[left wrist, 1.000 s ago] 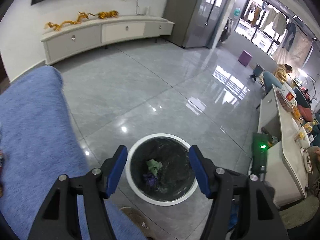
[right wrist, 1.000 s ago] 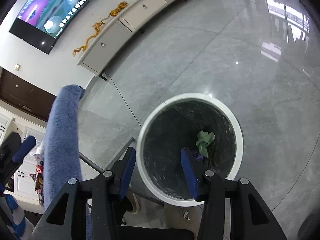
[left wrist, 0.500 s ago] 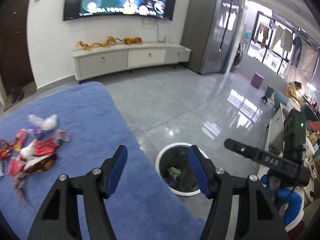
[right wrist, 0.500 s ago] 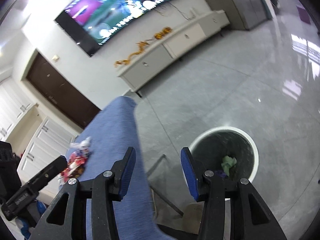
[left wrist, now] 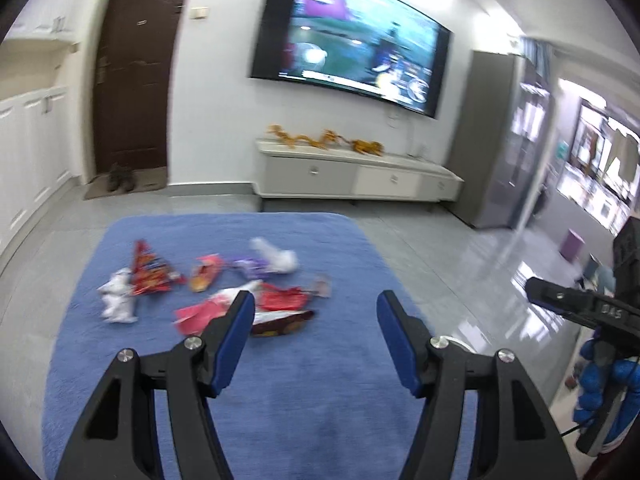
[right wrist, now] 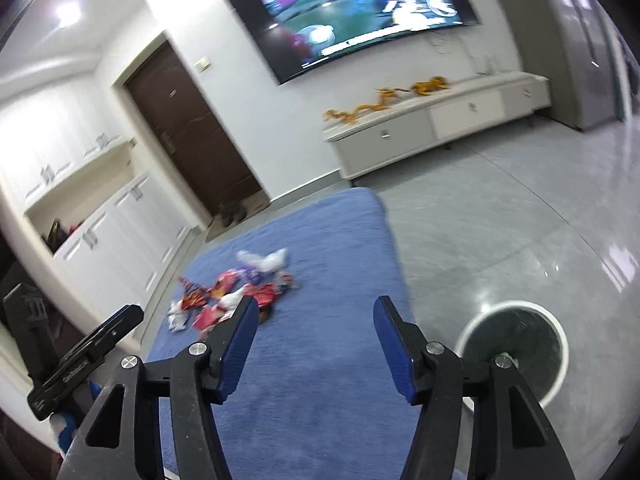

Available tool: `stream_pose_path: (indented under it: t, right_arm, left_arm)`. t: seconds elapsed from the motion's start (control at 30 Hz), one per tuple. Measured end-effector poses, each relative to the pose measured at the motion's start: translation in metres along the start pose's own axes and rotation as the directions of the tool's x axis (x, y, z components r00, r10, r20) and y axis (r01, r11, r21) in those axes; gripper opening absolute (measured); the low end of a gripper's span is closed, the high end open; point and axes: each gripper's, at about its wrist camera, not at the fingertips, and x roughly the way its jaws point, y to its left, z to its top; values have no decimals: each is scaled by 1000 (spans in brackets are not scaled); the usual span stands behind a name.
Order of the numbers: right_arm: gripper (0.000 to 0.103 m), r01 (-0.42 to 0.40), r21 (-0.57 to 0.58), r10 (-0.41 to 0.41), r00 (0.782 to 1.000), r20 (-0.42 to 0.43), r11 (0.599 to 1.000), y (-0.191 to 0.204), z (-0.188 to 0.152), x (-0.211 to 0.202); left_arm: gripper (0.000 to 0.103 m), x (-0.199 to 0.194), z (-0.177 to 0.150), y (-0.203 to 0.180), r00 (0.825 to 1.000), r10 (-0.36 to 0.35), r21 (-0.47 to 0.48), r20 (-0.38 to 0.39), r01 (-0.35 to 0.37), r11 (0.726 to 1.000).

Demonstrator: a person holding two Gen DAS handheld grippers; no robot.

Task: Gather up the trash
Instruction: 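Move both tools back over the wrapper pile on the rug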

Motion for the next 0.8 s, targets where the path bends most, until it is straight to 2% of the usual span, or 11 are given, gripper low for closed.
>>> stream_pose_path:
  t: [0.17, 0.3, 0.5, 0.57, 0.67, 0.8]
  right_arm:
    - [59, -40, -74, 34, 997, -73, 996, 43, 2, 43]
    - [59, -41, -120, 25, 992, -127, 992, 64, -5, 78]
    - [60, -37, -158, -1, 972, -233, 987, 75, -18, 137]
    - [64, -50, -190, -1, 966, -260, 981, 81, -21, 155]
    - [68, -79, -279, -2, 960, -280, 957, 97, -25, 178]
    - [72, -127, -424, -12, 951, -310, 897, 121, -33, 214]
  left_arm:
    - [61, 13, -17, 61, 998, 59, -102, -33, -62, 993]
    - [61, 27, -31, 96, 992, 100, -149, -73, -110, 983]
    - [61, 65, -47, 125, 985, 92, -194, -147, -120, 974]
    - [60, 79, -53, 129, 982, 78, -199, -173, -112, 974]
    - [58, 97, -59, 133, 977, 59, -200, -203, -101, 975]
    - [55, 117, -62, 135, 972, 42, -194, -230, -88, 977]
